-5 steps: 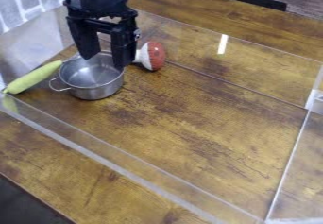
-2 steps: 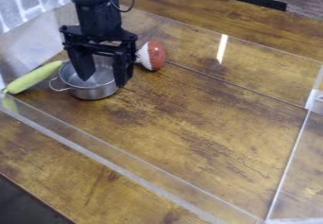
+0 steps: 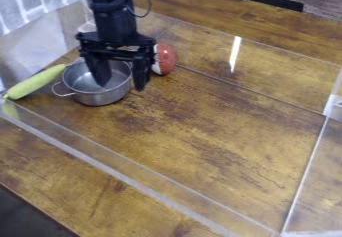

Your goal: Put the mushroom in the silver pot

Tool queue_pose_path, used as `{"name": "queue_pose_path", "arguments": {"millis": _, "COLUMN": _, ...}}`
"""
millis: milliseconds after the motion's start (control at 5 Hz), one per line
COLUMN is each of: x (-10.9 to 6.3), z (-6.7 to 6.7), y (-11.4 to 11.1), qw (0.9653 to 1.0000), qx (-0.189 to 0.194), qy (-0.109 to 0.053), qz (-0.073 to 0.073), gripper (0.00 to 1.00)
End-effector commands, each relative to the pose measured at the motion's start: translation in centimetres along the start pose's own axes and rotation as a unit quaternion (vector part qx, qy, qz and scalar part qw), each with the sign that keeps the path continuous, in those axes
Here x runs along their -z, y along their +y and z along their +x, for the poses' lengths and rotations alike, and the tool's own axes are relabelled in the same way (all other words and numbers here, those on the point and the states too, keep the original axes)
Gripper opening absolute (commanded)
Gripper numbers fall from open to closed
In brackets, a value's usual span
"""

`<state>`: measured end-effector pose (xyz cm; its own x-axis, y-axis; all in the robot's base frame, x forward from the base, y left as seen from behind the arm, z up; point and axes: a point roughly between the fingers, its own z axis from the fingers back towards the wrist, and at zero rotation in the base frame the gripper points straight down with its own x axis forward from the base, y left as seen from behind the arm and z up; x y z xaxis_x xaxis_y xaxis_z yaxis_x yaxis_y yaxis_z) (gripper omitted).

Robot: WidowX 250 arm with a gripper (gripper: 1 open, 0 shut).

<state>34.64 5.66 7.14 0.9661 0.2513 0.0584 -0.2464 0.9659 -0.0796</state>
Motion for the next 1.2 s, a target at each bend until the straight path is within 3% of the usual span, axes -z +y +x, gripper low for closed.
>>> {"name": "queue_pose_path", "arguments": {"millis": 0, "x": -0.7, "z": 2.1, "y": -0.7, "qw": 0.9991, "qx": -0.003, "qy": -0.042, "qz": -0.006, "gripper": 1.00}}
{"name": "queue_pose_path", "arguments": {"millis": 400, "x": -0.9, "z": 1.2, "y": 2.1, "qw": 0.9966, "qx": -0.063, "qy": -0.053, "qz": 0.000, "gripper": 1.00}}
{"name": "queue_pose_path", "arguments": {"millis": 600, "x": 0.1, "z": 1.2, "y": 3.3, "qw": 0.9975, "qx": -0.049, "qy": -0.050, "qz": 0.000, "gripper": 0.00}}
{"name": "queue_pose_path", "arguments": {"millis": 800, "x": 0.6, "z": 1.2, "y": 4.2, "qw": 0.9983, "qx": -0.031, "qy": -0.050, "qz": -0.003, "gripper": 0.00}}
{"name": "queue_pose_path", "arguments": {"millis": 1000, "x": -0.7, "z": 2.6, "y": 4.2, "qw": 0.9980, "qx": -0.027, "qy": -0.055, "qz": -0.010, "gripper": 0.00}}
